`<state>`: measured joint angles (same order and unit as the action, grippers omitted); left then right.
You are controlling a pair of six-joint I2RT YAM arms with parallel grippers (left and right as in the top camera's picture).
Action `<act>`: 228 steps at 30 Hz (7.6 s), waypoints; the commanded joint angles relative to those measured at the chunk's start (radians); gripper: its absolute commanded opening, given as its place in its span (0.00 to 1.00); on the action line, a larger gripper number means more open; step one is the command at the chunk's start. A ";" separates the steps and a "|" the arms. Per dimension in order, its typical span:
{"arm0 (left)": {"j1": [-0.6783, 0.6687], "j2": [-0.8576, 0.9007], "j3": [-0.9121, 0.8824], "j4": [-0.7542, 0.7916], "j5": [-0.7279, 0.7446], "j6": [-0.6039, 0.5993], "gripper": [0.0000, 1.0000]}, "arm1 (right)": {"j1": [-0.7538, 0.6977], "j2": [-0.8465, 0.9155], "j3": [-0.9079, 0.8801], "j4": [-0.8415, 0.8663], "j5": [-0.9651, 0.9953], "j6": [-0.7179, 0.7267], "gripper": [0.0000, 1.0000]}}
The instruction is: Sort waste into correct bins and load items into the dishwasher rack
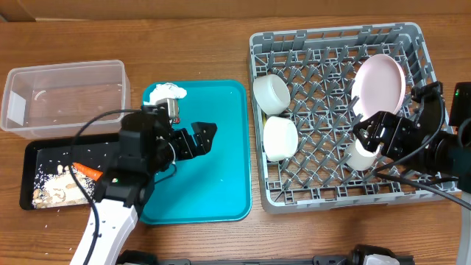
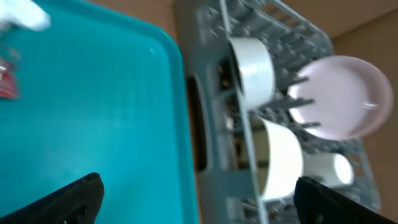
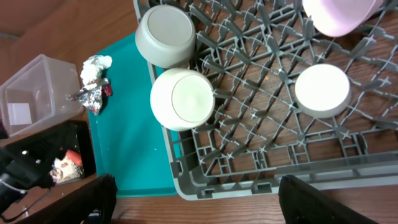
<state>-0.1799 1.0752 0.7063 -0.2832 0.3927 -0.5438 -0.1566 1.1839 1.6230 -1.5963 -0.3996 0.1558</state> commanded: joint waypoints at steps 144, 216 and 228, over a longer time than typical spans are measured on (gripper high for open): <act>0.333 0.547 0.476 -0.058 -0.573 0.394 0.48 | -0.002 -0.003 0.006 -0.008 0.002 -0.005 0.90; 0.304 -0.317 0.924 -1.164 -0.293 0.447 1.00 | 0.207 -0.735 -0.944 1.003 -0.050 -0.571 1.00; 0.304 -0.317 0.924 -1.164 -0.293 0.447 1.00 | 0.207 -1.134 -1.417 1.181 0.030 -0.380 1.00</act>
<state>0.1303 0.7612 1.6241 -1.4487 0.1081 -0.1078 0.0467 0.1017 0.2520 -0.4286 -0.4114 -0.3038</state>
